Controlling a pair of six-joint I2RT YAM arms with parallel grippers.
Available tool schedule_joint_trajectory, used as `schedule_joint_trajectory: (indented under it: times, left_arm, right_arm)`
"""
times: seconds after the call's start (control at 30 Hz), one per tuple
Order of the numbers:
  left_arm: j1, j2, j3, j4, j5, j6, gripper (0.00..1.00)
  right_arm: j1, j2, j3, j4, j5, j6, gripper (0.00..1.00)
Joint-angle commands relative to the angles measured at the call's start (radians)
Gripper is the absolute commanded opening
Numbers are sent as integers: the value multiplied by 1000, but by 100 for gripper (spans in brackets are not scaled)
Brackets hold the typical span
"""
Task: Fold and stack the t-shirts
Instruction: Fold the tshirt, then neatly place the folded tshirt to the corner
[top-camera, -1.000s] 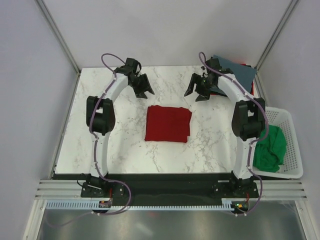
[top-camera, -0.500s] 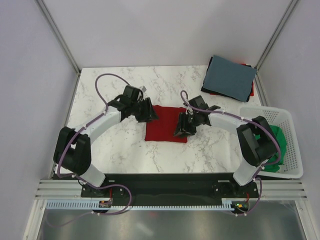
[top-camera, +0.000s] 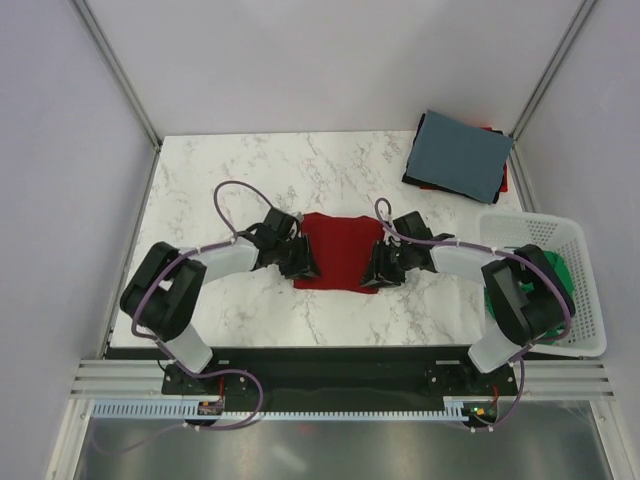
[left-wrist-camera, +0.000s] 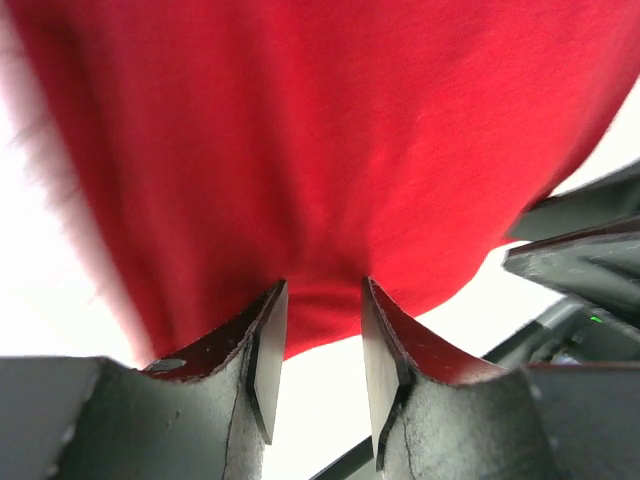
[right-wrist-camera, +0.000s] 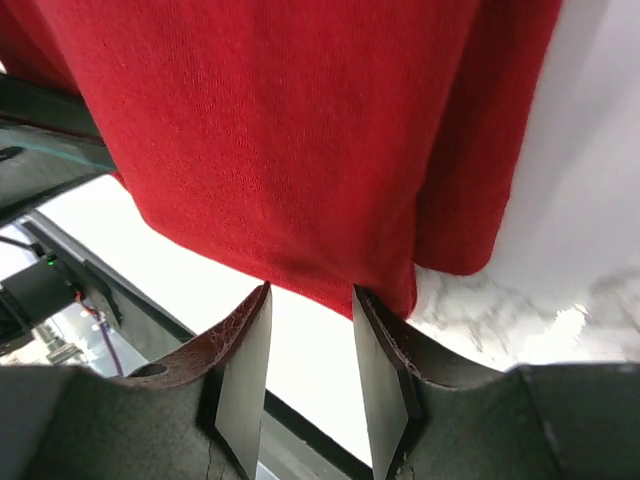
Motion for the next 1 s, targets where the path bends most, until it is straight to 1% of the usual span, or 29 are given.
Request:
schedule_joint_trajectory:
  times: [0.0, 0.03, 0.07, 0.1, 0.13, 0.2, 0.23, 0.3, 0.37, 0.4, 0.43, 0.53, 0.57, 0.67, 0.73, 0.77, 0.93, 0.97]
  left_arm:
    - [1, -109, -31, -160, -202, 58, 44]
    - [1, -139, -2, -195, -227, 68, 46]
    - [-2, -203, 21, -237, -247, 91, 47]
    - [-2, -234, 45, -310, -280, 102, 49]
    - [-2, -262, 100, -350, -288, 114, 51]
    - [-2, -342, 177, -410, -310, 148, 53]
    - [-2, -369, 200, -470, -316, 166, 54]
    - [-2, -439, 252, -524, -324, 185, 55]
    - [-2, -482, 269, -588, -324, 206, 55]
    - [-2, -533, 268, -605, -325, 211, 55]
    - [-2, -557, 262, -634, -327, 220, 55]
    - [-3, -670, 214, -665, -334, 229, 56]
    - [-2, -696, 199, -673, -334, 240, 56]
    - [-2, -794, 130, -674, -336, 257, 56]
    - [-2, -851, 85, -677, -343, 263, 56]
    - [-2, -870, 72, -676, -344, 259, 56]
    - [-2, -925, 53, -658, -344, 255, 56]
    - [-2, -933, 50, -653, -381, 255, 56]
  right_arm:
    - [-8, -48, -52, -128, 159, -50, 46]
    - [-8, -70, -31, -151, 179, -51, 46]
    - [-5, -94, -12, -178, 195, -55, 48]
    - [-5, -143, 9, -229, 207, -56, 51]
    - [-5, -166, 56, -256, 227, -59, 61]
    - [-5, -222, 115, -326, 242, -74, 69]
    - [-5, -235, 170, -346, 259, -81, 85]
    - [-9, -263, 213, -368, 277, -96, 98]
    - [-26, -262, 258, -371, 293, -116, 98]
    - [-40, -252, 270, -377, 290, -136, 98]
    - [-67, -240, 296, -380, 285, -148, 98]
    - [-115, -173, 331, -363, 267, -203, 98]
    - [-126, -129, 338, -351, 262, -215, 98]
    - [-169, -37, 356, -281, 186, -245, 98]
    - [-192, 7, 365, -204, 117, -252, 98]
    - [-195, 49, 370, -164, 104, -255, 98]
    - [-223, 174, 416, -84, 69, -263, 98]
    - [-230, 211, 417, -55, 66, -253, 98]
